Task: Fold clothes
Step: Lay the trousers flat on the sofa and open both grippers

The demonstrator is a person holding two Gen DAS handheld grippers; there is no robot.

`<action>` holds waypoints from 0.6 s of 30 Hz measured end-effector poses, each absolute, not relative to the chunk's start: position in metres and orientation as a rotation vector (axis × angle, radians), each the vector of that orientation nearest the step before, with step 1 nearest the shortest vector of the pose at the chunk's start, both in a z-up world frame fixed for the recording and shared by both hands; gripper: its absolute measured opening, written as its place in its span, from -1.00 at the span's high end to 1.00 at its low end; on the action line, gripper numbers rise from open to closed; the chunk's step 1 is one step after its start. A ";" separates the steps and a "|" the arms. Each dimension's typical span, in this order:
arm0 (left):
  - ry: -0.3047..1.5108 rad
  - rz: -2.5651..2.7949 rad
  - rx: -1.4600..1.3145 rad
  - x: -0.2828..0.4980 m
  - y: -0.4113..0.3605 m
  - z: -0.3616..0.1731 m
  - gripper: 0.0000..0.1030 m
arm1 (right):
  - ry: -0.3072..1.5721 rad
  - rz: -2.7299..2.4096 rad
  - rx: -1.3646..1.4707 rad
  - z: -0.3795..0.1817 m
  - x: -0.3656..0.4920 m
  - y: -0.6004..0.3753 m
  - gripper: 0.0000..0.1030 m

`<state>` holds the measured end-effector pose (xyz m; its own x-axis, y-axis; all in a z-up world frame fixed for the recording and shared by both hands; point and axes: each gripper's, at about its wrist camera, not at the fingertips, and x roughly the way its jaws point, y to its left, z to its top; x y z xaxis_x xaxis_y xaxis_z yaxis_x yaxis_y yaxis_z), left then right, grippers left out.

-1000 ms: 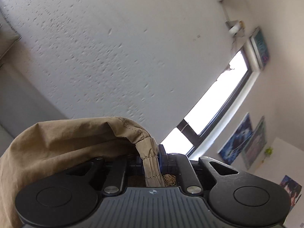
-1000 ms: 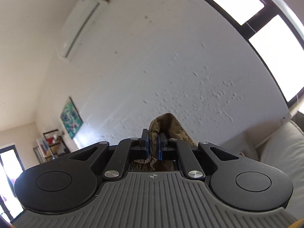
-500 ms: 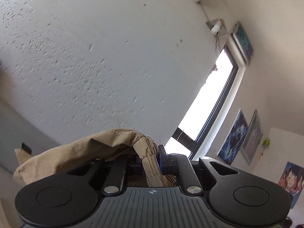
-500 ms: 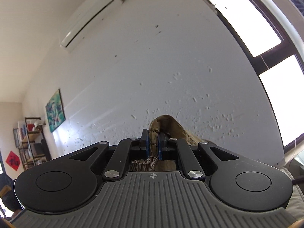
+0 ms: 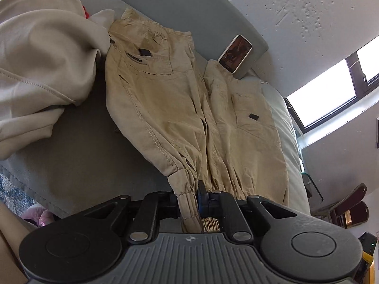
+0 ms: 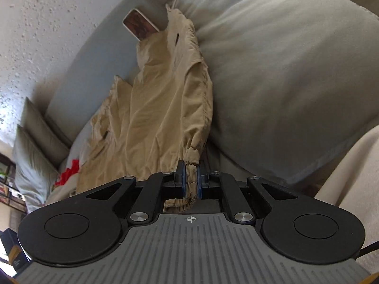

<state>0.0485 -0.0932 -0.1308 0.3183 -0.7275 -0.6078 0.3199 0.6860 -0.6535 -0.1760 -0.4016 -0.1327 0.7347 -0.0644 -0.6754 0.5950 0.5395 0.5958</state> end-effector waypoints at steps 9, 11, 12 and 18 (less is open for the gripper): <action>1.030 -0.693 -0.354 0.035 -0.091 -0.120 0.71 | 0.696 -0.411 0.879 -0.112 -0.178 -0.386 0.82; 1.055 -0.633 -0.279 0.036 -0.090 -0.128 0.35 | 0.738 -0.412 0.875 -0.113 -0.177 -0.383 0.76; 1.055 -0.595 -0.227 0.033 -0.090 -0.128 0.17 | 0.760 -0.413 0.872 -0.114 -0.176 -0.381 0.68; 0.934 -0.553 -0.156 0.005 -0.058 -0.104 -0.14 | 0.799 -0.475 0.804 -0.107 -0.195 -0.382 0.37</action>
